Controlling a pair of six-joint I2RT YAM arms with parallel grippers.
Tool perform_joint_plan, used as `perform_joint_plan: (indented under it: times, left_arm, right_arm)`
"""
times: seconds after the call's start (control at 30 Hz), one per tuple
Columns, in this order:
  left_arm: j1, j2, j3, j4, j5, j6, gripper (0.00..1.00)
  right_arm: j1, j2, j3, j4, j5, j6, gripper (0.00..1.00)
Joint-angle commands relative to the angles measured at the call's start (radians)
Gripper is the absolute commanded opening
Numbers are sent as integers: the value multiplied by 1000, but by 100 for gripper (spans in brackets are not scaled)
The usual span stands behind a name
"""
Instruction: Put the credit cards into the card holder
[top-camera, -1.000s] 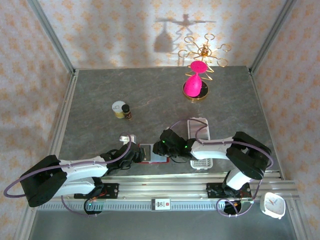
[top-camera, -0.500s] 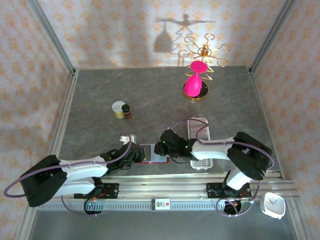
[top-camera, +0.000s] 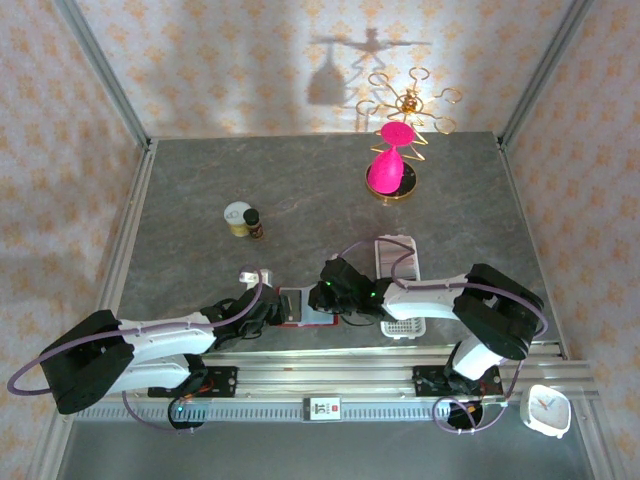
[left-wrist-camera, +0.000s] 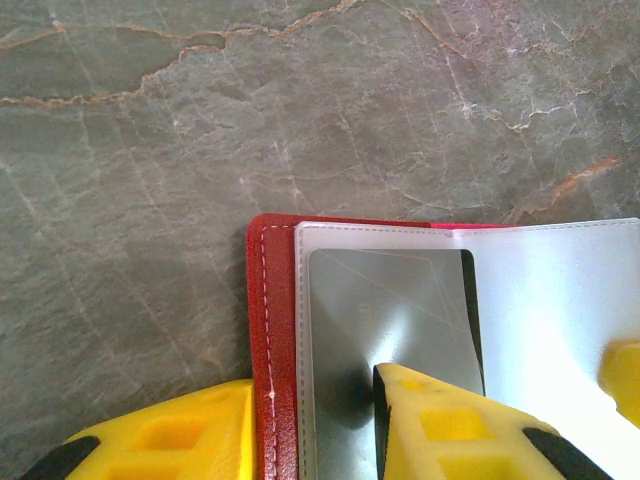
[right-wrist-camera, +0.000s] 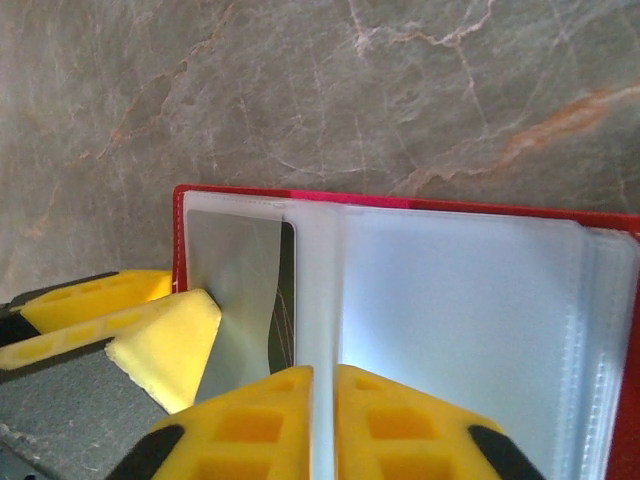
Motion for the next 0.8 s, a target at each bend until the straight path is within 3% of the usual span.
perform_joint_plan:
  times: [0.0,0.33,0.5,0.67,0.77]
  left_arm:
    - [-13,60,-42,31,170,-28,33]
    - [-12,36,-56,44,163,-37,35]
    - [-13,35,-51,42,166,-34,35]
    - [-12,-1,-49,14,144,-36,44]
    - [-13,-39,-50,-17,107,-39,48]
  right_arm:
    - [6,-8,8,-31,37,-12,3]
    - [7,-111,-27,-88,128,8,0]
    - [7,-118,-34,-60,108,15,0]
    - [7,-91,-20,9,51,6,0]
    - [7,-56,-5,64,15,10,8]
